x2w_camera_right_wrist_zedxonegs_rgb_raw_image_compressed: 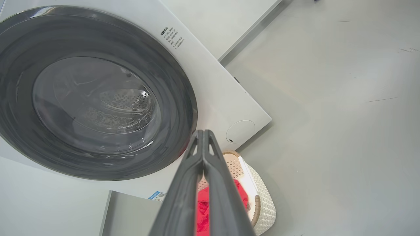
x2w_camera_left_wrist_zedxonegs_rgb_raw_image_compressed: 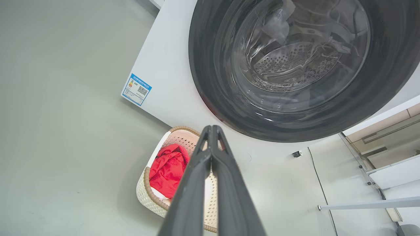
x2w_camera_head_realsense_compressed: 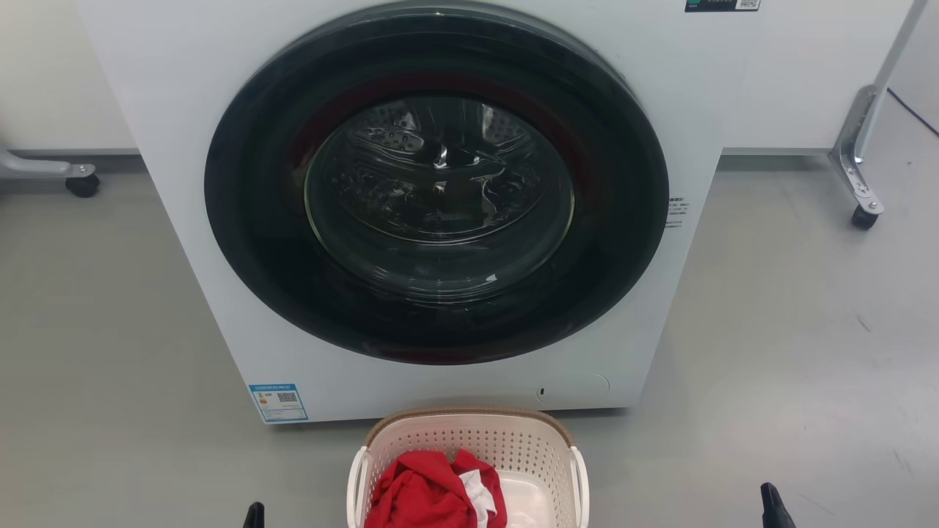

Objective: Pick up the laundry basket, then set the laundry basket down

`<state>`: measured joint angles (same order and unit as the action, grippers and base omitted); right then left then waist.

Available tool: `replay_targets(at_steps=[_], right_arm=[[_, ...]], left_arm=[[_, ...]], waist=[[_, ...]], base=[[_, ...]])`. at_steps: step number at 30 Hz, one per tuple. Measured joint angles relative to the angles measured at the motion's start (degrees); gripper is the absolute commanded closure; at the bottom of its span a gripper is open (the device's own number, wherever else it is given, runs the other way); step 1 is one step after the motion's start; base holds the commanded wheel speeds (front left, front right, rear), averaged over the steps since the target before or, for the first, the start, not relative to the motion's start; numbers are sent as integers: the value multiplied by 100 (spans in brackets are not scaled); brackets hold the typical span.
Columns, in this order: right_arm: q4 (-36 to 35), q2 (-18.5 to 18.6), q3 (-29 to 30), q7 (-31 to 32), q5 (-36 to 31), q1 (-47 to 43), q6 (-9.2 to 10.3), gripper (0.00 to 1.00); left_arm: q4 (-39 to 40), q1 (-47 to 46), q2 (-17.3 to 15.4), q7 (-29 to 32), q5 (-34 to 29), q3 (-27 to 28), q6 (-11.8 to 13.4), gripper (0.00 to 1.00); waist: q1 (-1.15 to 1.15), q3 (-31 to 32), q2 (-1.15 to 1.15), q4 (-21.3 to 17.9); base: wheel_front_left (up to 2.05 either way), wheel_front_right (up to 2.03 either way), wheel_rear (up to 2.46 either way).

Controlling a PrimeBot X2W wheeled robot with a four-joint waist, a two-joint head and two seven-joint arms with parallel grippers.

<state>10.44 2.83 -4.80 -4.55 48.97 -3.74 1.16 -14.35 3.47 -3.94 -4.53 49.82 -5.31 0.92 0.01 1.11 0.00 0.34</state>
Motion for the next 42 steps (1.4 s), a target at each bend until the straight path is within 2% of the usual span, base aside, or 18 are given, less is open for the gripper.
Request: replay_targets(at_steps=[42], right_arm=[[513,-26,978,861,3367,693,-631,100]], left_arm=[[-201,-597,98,862,3282,838,-637,100]], waist=[[-1,-96,0,-27]], base=[[0,0,0]])
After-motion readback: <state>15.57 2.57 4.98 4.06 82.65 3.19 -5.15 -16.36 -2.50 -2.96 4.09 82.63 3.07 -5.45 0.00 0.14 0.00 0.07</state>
